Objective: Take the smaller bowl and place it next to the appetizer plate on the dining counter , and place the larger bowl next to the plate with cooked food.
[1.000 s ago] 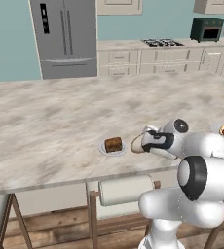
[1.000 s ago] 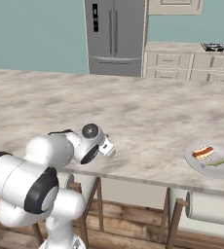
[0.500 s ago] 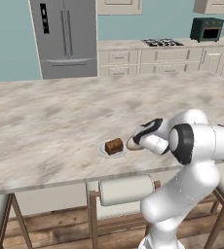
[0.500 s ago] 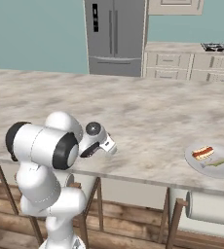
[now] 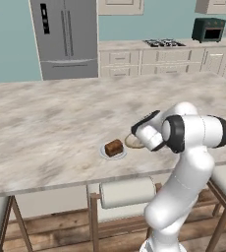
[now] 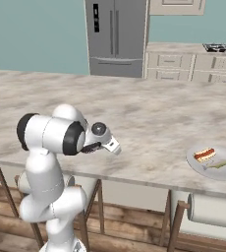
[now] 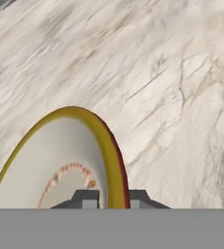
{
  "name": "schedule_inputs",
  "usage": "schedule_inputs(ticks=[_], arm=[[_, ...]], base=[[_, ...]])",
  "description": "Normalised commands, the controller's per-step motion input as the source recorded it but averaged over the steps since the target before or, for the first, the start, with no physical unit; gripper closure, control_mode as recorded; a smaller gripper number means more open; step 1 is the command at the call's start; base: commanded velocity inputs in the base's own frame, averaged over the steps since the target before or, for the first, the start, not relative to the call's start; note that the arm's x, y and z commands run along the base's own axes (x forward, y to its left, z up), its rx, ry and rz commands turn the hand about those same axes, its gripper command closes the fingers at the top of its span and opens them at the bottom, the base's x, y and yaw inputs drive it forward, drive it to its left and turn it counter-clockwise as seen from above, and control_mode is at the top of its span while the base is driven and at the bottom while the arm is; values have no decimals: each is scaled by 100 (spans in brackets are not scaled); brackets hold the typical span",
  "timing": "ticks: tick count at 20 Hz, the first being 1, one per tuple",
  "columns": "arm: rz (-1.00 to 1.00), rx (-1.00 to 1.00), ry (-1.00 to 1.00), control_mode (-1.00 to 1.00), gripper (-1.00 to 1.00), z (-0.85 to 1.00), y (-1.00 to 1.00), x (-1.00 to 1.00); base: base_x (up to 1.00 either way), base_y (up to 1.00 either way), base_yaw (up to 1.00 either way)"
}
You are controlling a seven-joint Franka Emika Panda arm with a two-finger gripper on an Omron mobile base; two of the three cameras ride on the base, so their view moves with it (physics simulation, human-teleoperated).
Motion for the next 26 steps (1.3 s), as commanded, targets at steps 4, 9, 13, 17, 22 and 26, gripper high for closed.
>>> schedule_inputs(ticks=[4, 9, 13, 17, 22, 26], arm=[[10, 0, 1, -100, -100, 34, -28, -26], [11, -4, 7, -100, -100, 95, -31, -17], [5, -11, 21, -100, -100, 100, -25, -4], [2, -22, 23, -100, -100, 100, -27, -1], [0, -21, 11, -100, -100, 100, -36, 9], [-3, -27, 1, -100, -100, 100, -18, 22]], base=[[0, 0, 0], [0, 0, 0], [0, 0, 0], [0, 0, 0], [0, 0, 0], [0, 0, 0]])
